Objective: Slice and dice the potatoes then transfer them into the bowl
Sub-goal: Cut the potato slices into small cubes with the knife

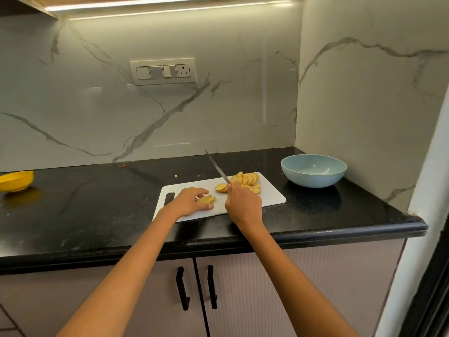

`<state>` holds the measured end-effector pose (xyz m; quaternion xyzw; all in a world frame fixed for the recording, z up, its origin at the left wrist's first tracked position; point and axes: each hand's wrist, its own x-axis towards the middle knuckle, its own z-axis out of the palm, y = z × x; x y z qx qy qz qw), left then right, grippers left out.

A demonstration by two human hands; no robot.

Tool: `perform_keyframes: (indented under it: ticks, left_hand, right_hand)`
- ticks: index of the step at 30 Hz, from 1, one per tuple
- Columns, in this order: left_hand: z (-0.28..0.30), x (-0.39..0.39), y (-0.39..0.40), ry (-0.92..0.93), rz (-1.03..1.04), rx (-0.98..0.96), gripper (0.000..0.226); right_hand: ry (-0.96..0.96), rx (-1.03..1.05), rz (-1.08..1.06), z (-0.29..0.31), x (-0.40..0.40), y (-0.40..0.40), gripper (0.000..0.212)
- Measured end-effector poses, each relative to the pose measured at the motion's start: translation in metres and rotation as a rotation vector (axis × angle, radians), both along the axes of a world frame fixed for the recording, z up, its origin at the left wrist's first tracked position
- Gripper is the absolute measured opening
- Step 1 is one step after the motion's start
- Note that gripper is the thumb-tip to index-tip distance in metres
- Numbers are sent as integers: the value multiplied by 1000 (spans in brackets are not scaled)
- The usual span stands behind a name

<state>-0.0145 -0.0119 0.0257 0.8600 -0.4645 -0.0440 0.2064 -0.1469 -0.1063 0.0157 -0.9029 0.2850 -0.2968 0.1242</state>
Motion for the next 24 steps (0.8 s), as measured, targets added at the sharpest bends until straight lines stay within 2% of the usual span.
perform_keyframes:
  ticks: [2, 6, 9, 15, 24]
  left_hand:
    - [-4, 1, 8, 64, 19, -80, 56]
    - [-18, 3, 20, 197, 64, -322, 47]
    - [-30, -1, 21, 225, 95, -472, 45]
    - [-30, -1, 20, 246, 75, -474, 44]
    - [-29, -4, 21, 305, 107, -477, 48]
  right_hand:
    - [73, -24, 0, -3, -11, 7, 24]
    - [201, -53, -56, -8, -31, 25, 21]
    - [295, -63, -88, -5, -33, 33, 24]
    - [407, -136, -39, -2, -17, 54, 22]
    - [348, -124, -33, 0, -9, 57, 22]
